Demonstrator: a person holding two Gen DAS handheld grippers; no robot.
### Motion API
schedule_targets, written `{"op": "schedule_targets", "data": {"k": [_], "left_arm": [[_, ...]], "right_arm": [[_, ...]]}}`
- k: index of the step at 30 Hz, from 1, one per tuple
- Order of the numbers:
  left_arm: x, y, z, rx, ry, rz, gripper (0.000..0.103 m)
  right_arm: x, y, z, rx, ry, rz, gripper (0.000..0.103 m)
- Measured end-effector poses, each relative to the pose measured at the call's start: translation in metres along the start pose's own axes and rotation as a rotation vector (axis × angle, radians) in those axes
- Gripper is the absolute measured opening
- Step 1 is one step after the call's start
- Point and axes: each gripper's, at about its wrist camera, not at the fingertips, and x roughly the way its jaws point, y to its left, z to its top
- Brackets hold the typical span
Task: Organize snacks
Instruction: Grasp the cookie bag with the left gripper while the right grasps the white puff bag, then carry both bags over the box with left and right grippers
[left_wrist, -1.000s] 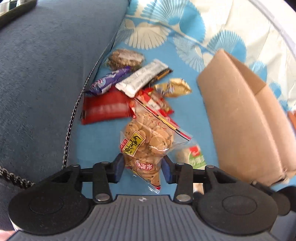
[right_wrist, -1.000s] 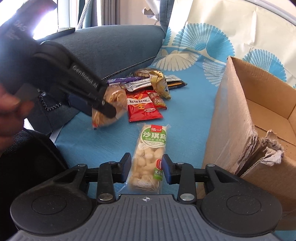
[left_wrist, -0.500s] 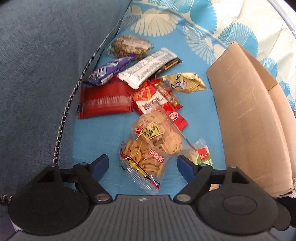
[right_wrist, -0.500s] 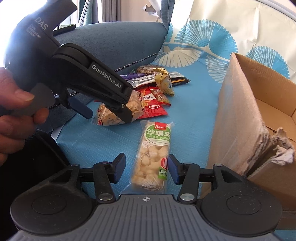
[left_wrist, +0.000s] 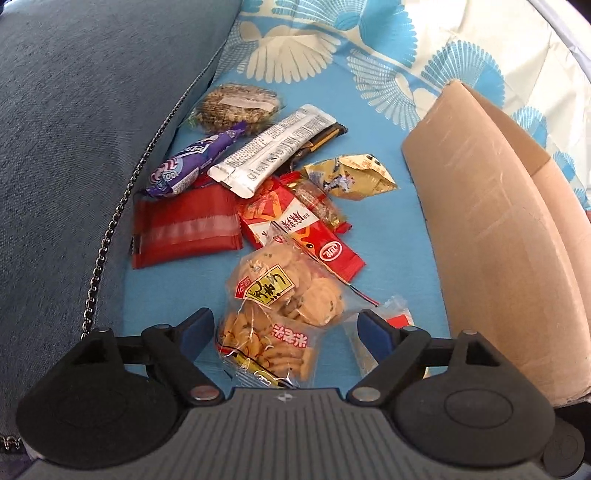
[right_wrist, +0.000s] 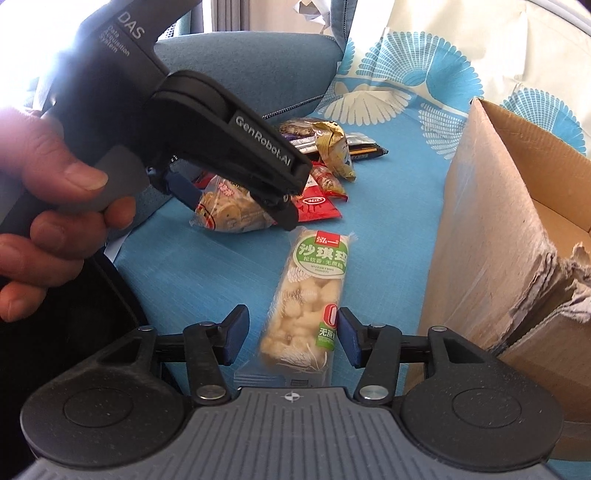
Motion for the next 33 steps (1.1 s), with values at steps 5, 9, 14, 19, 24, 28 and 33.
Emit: {"op": "schedule_targets", "data": {"k": [5, 9, 14, 19, 24, 28, 33], "left_arm": [[0.002, -0.002, 0.001, 0.012, 0.014, 0.014, 0.086], [0.004, -0.007, 0.0, 0.044, 0.015, 0.029, 0.078], [0.002, -0.007, -0.002, 0.053, 0.003, 0.008, 0.057], [-0.007, -0.001, -0.004, 0.039, -0.018, -0.037, 0.052], [-0.021, 0.002, -0.008, 0.035, -0.051, -0.068, 0.052], [-0.037, 0.004, -0.014, 0.055, -0.106, -0.09, 0.052], [-0.058, 0.013, -0.023, 0.017, -0.193, -0.137, 0.052]], "right_arm": [[0.0, 0.001, -0.001, -0.002, 0.001, 0.0, 0.054], [0.002, 0.0, -0.004, -0.012, 0.001, 0.0, 0.054], [0.004, -0.001, 0.0, 0.005, 0.001, -0.002, 0.054], [0.005, -0.003, 0.002, 0.013, 0.012, -0.02, 0.05], [0.003, -0.005, 0.005, 0.027, -0.002, -0.048, 0.038], [-0.006, -0.004, 0.01, 0.02, -0.031, -0.069, 0.037], [-0.023, -0.001, 0.018, 0.041, -0.072, -0.09, 0.037]]}}
